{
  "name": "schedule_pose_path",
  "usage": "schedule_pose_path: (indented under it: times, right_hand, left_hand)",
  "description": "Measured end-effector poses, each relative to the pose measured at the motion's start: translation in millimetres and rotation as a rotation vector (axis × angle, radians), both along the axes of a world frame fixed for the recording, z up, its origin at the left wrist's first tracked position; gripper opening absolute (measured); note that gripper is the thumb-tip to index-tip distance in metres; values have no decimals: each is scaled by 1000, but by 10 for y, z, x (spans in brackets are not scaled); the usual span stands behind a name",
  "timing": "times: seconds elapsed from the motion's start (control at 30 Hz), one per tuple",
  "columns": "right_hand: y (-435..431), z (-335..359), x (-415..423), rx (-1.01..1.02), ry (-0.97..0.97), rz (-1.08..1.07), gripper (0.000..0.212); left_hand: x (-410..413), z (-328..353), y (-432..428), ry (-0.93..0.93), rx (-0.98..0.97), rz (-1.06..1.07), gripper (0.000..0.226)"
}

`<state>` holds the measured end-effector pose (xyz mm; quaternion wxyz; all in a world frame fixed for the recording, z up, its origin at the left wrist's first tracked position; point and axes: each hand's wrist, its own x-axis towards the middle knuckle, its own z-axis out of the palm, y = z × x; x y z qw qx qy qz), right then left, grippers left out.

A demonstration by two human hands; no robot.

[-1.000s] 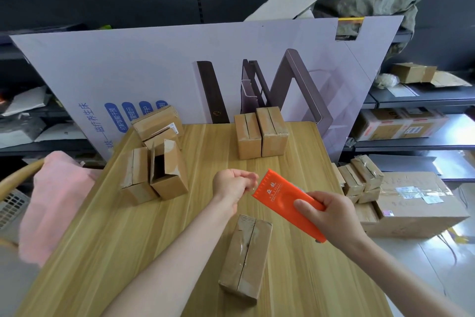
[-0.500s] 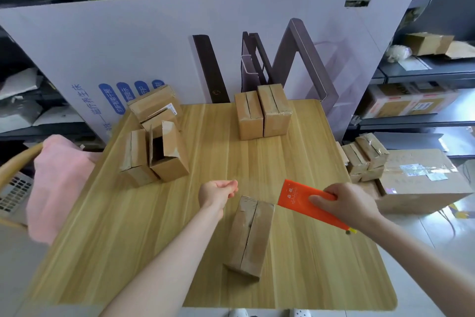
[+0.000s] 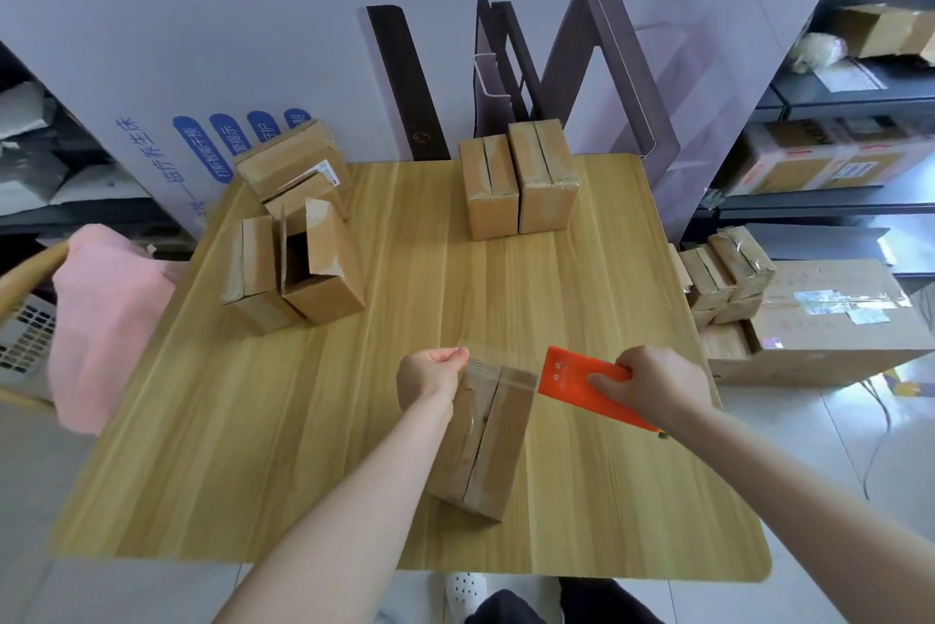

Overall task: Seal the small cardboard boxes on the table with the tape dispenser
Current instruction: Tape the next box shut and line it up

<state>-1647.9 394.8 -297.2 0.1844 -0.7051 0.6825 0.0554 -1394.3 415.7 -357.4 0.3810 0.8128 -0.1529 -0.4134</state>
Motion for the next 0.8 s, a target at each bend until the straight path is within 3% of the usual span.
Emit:
schedule_pose_path:
  times: [0.3,0.5,0.57,0.67,0.8]
  right_hand:
    - [-88,-164,79,-30,98,61,40]
    - [-116,-192,92,-30,92,61,41]
    - [-122,-194,93,-31,96,71,40]
    - [-132,-177,126,-42,113,86,39]
    - [-149,-125,205,-60,149,113,37]
  left_hand:
    - [-113,-214,109,-169,25,-41,10]
    - [-206,-281,151,-310,158,-219,46]
    - [-224,-298,195,-303,107,-177,62]
    - [-278,-313,345,-327,-103,-217,60]
    - [-308,-411,406,-313,-41,-433,64]
